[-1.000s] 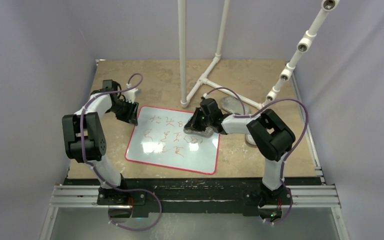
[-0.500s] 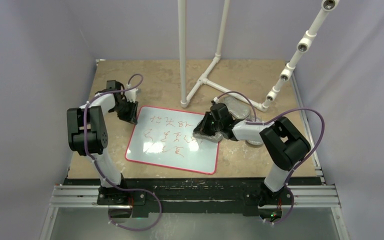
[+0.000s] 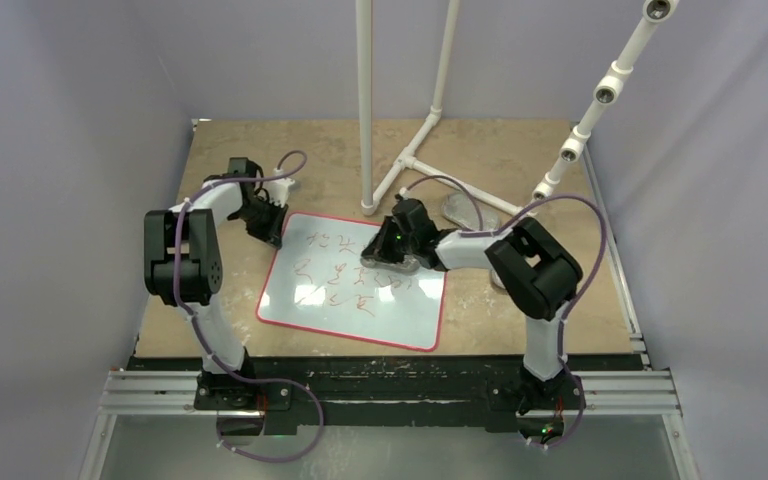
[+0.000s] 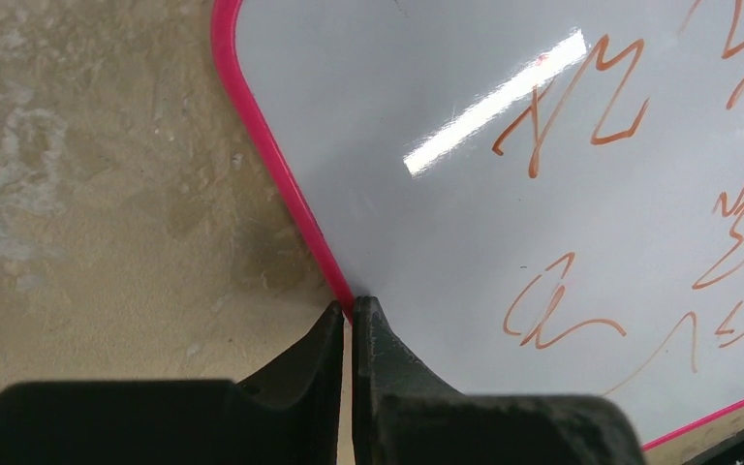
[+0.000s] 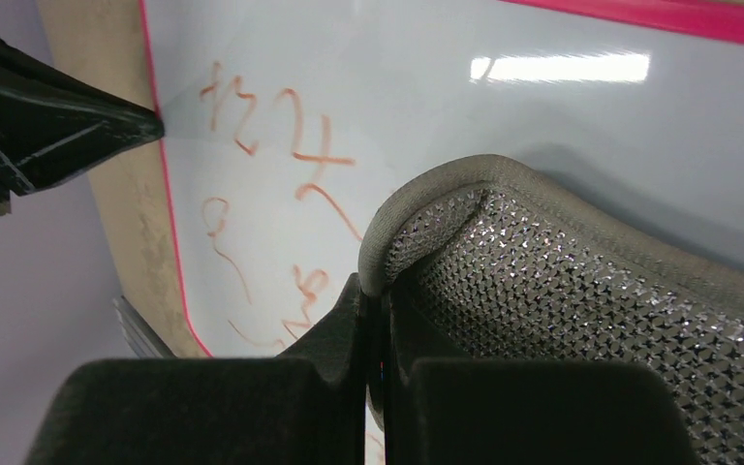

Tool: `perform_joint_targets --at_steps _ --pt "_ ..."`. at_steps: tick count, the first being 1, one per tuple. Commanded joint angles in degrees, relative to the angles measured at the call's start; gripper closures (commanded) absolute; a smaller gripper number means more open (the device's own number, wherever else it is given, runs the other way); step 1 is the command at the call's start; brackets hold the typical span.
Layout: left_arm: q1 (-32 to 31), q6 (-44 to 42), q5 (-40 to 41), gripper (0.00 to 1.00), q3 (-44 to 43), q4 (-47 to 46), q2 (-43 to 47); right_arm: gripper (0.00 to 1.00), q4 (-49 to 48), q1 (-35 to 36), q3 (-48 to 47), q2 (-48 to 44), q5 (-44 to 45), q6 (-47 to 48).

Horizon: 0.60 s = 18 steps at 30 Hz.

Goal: Erase the whiteboard
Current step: Erase the whiteboard at the whiteboard stand.

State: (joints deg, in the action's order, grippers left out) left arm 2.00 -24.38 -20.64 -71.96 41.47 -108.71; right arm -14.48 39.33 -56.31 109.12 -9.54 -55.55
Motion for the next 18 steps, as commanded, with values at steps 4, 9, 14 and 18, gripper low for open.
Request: perform_joint_targets --at_steps 4,9,14,18 --pt "-4.20 -4.68 -6.19 1.00 5.54 6.43 -1.90 1.00 -1.17 3.14 -10.49 10.01 -2.49 -4.36" --pt "-4.15 -3.81 -2.86 1.00 7.65 3.77 -0.26 1.00 0.46 -1.28 -1.30 3.65 -0.23 -3.61" --pt "-4.12 -3.66 -2.03 1.00 8.22 2.69 0.31 1.00 12.14 -4.59 6.37 -4.12 9.19 3.27" --pt "-4.13 -3.40 -0.71 1.00 8.93 1.46 -0.21 1.00 11.89 -7.21 10.50 -6.67 9.82 6.20"
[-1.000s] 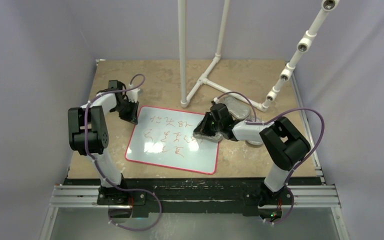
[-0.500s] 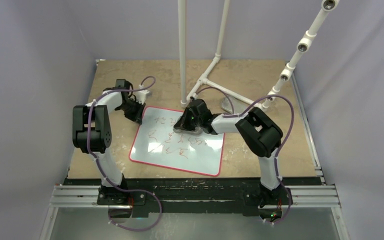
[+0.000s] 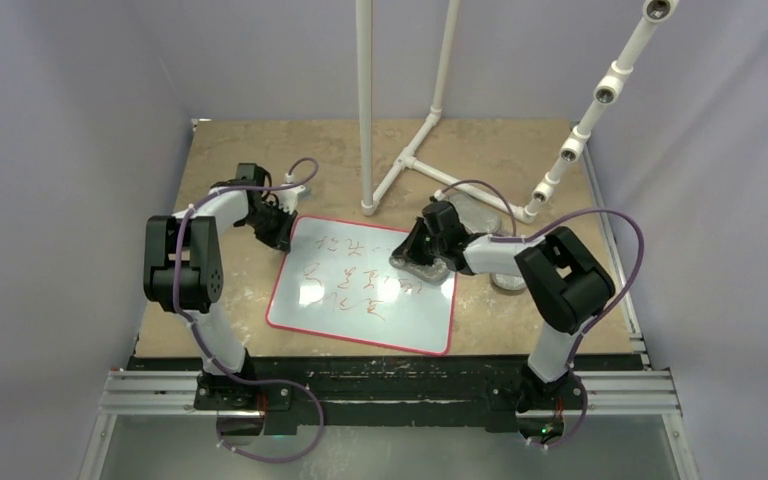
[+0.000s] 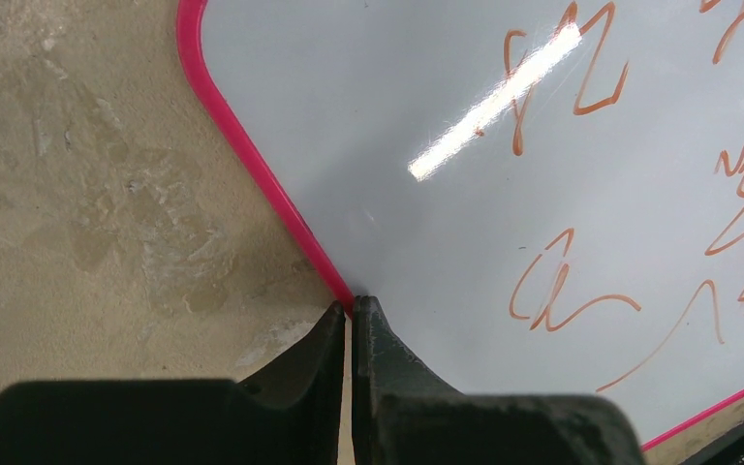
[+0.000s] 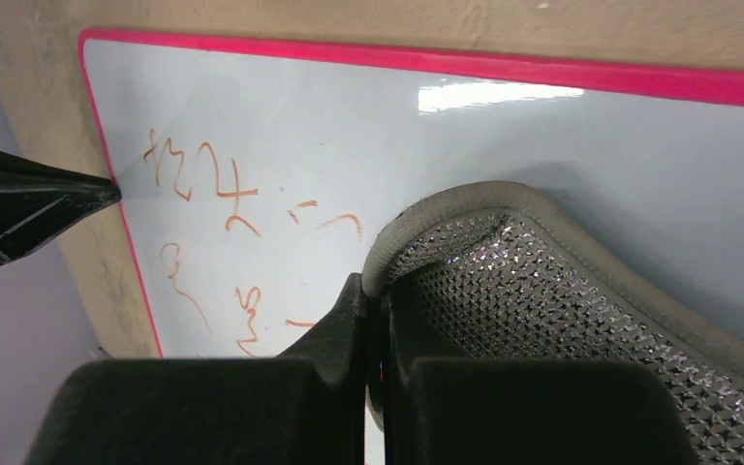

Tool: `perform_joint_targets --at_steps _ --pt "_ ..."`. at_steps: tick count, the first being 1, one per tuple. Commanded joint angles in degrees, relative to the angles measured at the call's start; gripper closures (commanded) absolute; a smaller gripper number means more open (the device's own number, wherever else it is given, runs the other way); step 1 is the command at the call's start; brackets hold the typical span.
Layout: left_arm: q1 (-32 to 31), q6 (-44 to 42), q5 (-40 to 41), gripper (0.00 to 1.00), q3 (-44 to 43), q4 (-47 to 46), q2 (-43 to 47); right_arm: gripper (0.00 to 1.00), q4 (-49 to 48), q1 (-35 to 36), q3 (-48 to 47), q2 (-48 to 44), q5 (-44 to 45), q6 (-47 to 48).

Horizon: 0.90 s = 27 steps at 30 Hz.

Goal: Erase the whiteboard
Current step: Erase the whiteboard at the whiteboard stand.

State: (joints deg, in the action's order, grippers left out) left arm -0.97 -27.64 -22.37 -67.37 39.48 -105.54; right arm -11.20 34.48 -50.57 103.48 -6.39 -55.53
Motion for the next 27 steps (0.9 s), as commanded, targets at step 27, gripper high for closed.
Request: perform_joint_targets --at_steps 27 --pt "-1.22 2.30 11.72 1.00 6.61 -1.30 -3.82 1.00 15.30 -8.46 3.93 -5.68 0.38 15.63"
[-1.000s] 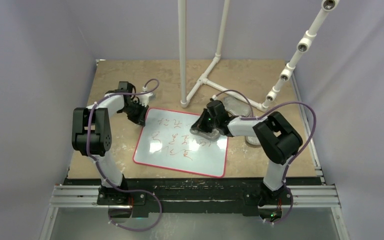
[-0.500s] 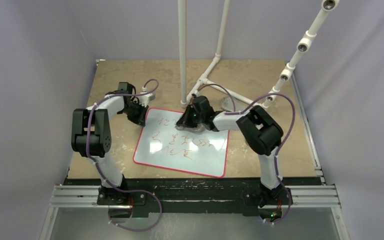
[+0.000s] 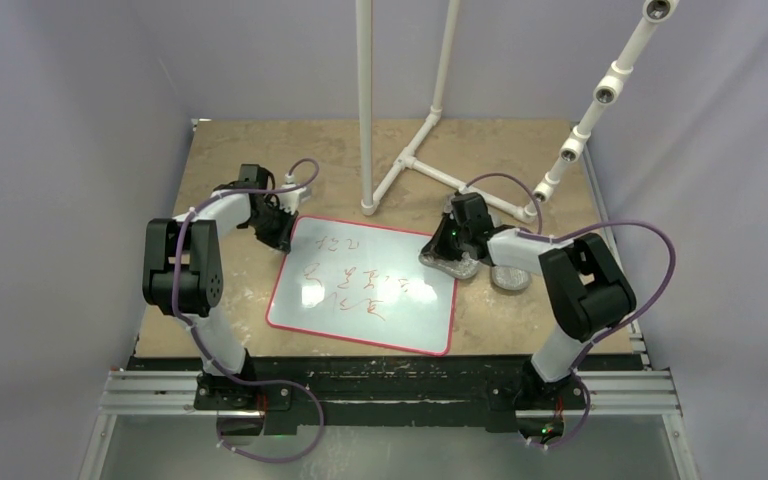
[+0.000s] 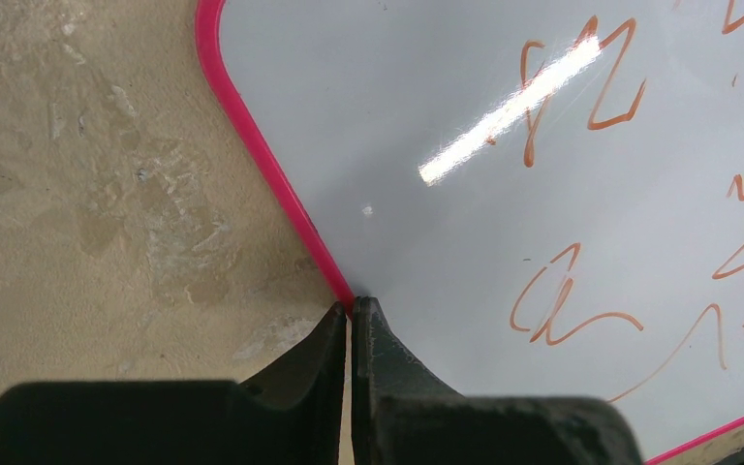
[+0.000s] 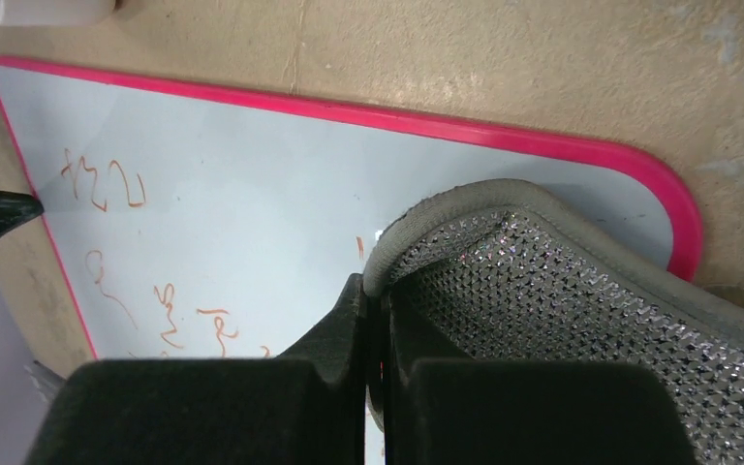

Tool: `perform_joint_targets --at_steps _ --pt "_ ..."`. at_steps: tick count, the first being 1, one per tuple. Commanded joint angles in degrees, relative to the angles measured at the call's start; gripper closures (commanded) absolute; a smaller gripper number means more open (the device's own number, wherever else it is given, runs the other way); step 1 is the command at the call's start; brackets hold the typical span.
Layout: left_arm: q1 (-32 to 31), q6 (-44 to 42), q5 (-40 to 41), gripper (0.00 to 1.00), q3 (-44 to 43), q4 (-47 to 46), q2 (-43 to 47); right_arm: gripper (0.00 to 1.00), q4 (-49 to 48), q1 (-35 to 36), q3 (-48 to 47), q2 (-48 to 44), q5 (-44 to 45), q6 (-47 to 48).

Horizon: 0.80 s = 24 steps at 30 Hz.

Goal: Erase the whiteboard
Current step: Erase the whiteboard at the whiteboard stand.

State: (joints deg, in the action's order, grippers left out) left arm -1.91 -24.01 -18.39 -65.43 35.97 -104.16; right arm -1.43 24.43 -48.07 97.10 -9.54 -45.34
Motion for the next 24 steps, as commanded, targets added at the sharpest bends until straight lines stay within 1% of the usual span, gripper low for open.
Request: perform_joint_targets --at_steps 1,3,5,9,11,13,15,18,22,24 --pt "-0.28 -1.18 7.49 1.00 4.54 2.42 -5.18 1.00 3.51 1.59 1.34 1.58 3.83 4.87" --pt "-0.35 -1.03 7.00 1.00 4.35 2.65 -5.04 1.00 -1.41 2.16 1.20 4.11 1.45 2.16" --pt "-0.29 -1.01 6.91 1.00 4.34 2.81 -4.77 1.00 -4.70 4.57 -1.03 7.65 -0.47 -0.82" --pt "-0.30 -1.13 7.14 1.00 4.34 2.96 -4.80 1.00 -7.97 11.18 -9.45 14.69 -2.08 -4.78" --pt "-0.28 -1.13 7.15 1.00 4.43 2.98 -4.51 1.00 -6.97 12.19 -11.42 16.30 -4.37 -5.14" --pt "-0.26 -1.10 6.92 1.00 4.58 2.82 -3.71 1.00 -5.64 11.63 -8.45 13.05 -3.78 -5.15" --pt "-0.24 -1.04 6.98 1.00 4.84 2.45 -2.97 1.00 -5.38 9.33 -2.88 8.58 -2.87 -3.90" --pt "-0.20 -0.95 6.65 1.00 5.04 2.48 -2.85 1.00 -2.26 5.82 4.10 1.85 -1.55 -1.05" --pt "-0.20 -1.26 7.10 1.00 5.30 2.14 -2.80 1.00 2.84 5.42 9.80 -4.82 1.20 1.75" --pt "-0.25 -1.30 7.23 1.00 5.23 2.22 -2.84 1.00 2.19 5.45 11.65 -6.00 1.22 2.72"
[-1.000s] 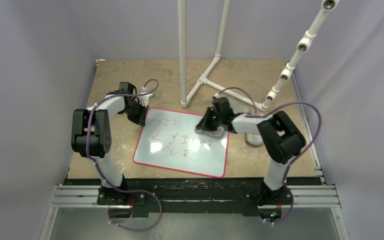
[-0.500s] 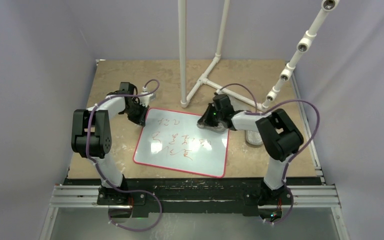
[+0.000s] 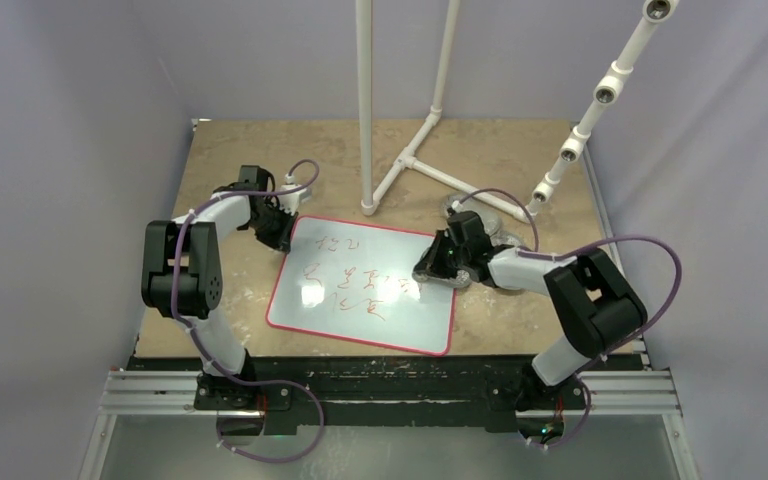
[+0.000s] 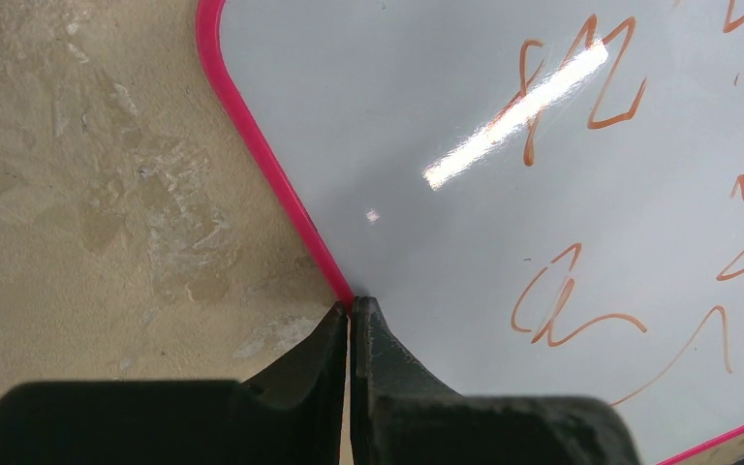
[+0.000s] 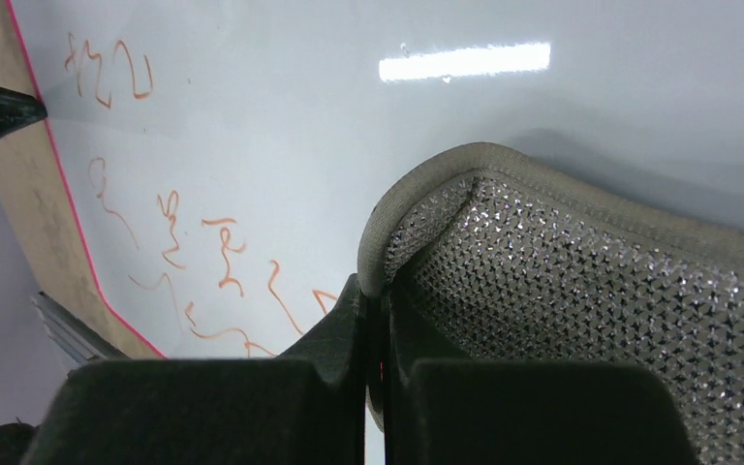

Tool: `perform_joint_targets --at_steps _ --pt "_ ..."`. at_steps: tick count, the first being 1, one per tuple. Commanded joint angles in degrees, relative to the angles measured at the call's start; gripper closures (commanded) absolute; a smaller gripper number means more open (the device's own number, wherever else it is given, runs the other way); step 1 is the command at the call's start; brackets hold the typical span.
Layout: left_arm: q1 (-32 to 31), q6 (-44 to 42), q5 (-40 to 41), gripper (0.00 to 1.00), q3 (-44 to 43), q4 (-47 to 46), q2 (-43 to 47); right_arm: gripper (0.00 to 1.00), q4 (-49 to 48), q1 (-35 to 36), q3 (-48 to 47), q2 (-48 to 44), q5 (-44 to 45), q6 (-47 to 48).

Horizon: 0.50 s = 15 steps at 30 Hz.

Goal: Erase the whiteboard
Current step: Erase the whiteboard at the whiteboard stand.

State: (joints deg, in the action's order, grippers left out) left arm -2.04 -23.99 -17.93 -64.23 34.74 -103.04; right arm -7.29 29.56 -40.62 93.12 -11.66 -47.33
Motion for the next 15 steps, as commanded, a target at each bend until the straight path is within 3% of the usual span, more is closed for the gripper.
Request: perform_joint_targets --at_steps 1,4,10,15 --pt "-0.12 -1.32 6.61 1.00 3.96 3.49 -4.00 1.00 5.99 0.62 5.15 -2.03 2.39 4.19" --pt "-0.07 -1.10 6.09 1.00 3.79 3.65 -3.95 1.00 -3.08 6.19 5.62 0.98 -3.16 0.50" --pt "-0.13 -0.80 6.17 1.00 4.06 3.77 -3.77 1.00 -11.46 15.90 -6.47 13.86 -11.54 -2.96" --pt "-0.07 -0.71 6.90 1.00 4.28 3.76 -3.46 1.00 -1.50 14.78 -5.73 11.72 -8.24 -2.34"
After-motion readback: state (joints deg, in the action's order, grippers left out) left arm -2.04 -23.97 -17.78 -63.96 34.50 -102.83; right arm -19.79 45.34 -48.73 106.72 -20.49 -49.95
